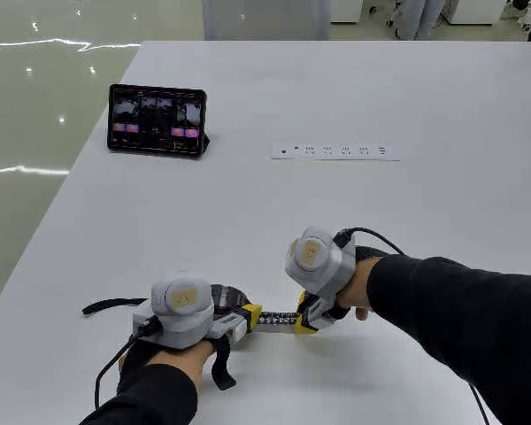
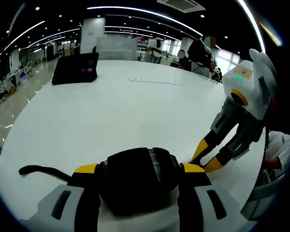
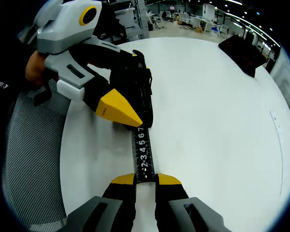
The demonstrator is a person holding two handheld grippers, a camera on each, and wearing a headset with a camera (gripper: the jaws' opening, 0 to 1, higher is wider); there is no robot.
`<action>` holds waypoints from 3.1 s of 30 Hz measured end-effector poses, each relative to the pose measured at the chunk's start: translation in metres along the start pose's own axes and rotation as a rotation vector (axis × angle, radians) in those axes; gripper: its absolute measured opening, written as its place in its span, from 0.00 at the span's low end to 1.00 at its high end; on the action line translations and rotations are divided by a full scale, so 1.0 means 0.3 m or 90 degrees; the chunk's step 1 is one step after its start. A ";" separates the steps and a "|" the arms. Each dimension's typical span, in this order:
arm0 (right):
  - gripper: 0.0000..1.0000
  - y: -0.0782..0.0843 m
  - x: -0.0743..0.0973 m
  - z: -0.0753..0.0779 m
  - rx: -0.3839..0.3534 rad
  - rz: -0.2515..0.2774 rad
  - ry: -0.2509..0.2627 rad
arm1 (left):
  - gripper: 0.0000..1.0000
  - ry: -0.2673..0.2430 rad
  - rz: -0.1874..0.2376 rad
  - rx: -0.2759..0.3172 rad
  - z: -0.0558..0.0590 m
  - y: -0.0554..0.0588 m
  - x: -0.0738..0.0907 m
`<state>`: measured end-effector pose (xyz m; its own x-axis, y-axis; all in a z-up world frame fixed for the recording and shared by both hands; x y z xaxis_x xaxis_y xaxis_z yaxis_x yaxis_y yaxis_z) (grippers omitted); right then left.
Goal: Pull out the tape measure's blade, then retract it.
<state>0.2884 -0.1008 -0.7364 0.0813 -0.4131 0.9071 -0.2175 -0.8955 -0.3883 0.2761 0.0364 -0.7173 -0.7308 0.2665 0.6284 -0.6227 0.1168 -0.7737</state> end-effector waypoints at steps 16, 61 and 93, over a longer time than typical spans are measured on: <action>0.11 -0.029 -0.016 -0.006 -0.005 0.011 0.000 | 0.61 0.004 -0.005 0.005 -0.004 -0.003 -0.002; 0.11 -0.103 -0.049 -0.018 0.009 0.056 0.007 | 0.61 0.008 0.005 0.021 -0.007 0.000 0.003; 0.11 -0.151 -0.076 -0.030 0.001 0.078 0.008 | 0.61 0.009 0.008 0.025 -0.006 0.001 0.005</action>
<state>0.2878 -0.0493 -0.7380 0.0416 -0.5176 0.8546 -0.2229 -0.8386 -0.4971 0.2754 0.0387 -0.7168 -0.7349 0.2810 0.6172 -0.6240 0.0763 -0.7777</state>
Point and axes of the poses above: the centre of the closed fingertips' face, and the gripper's own axes: x roughly backward along the fingers, z roughly to its right, y roughly out of its underside, the point moved 5 cm from there along x, roughly backward along the fingers, and after that the axes turned 5 degrees about -x, right-handed, at the moved point
